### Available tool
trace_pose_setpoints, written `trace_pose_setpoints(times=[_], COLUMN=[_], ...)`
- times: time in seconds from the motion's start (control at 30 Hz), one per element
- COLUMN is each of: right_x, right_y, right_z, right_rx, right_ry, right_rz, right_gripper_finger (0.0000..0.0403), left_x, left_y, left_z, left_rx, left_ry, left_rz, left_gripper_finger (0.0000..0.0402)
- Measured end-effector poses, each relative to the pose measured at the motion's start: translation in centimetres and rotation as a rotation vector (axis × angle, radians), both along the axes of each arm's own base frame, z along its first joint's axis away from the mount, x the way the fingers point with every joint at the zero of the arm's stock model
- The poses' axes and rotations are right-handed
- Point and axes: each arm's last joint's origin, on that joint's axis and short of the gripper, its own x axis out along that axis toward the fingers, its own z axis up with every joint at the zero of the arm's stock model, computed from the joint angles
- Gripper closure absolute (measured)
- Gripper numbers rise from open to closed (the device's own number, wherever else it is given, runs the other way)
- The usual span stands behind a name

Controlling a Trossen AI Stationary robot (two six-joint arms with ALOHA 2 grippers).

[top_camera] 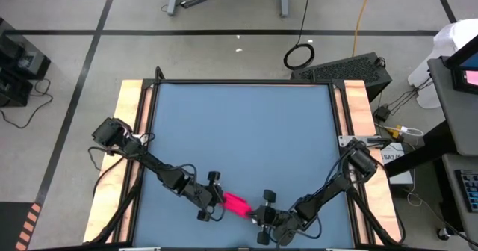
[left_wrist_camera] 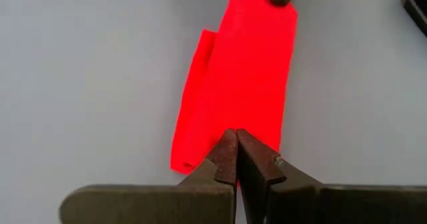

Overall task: Roll towel
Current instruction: Roll the red towel, then return to Home Position

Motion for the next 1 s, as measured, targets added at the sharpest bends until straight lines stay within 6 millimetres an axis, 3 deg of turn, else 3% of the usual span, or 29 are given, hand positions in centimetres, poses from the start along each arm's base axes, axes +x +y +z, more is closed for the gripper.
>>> trace_pose_setpoints(times=[0.3,0.67,0.9,1.0], right_x=[-1.1,-1.7,-2.5,-2.1], right_y=[0.4,1.0,0.9,0.3], right_z=[0.9,1.4,5.2,5.8], right_rx=[0.001,0.035,0.021,-0.033], right_ry=[0.041,0.063,0.016,-0.028], right_rz=[0.000,0.048,0.056,-0.010], right_gripper_finger=[0.0403,0.0403,0.0403,0.0403], left_x=[0.2,-0.4,-0.9,-0.8], left_y=[0.3,1.1,1.4,1.3], left_z=[0.7,5.7,7.5,7.6], left_rx=[0.004,-0.063,-0.095,-0.096], left_ry=[-0.018,-0.145,-0.201,-0.211], left_rz=[-0.001,0.005,0.005,0.010], left_gripper_finger=[0.0395,0.0395,0.0395,0.0395])
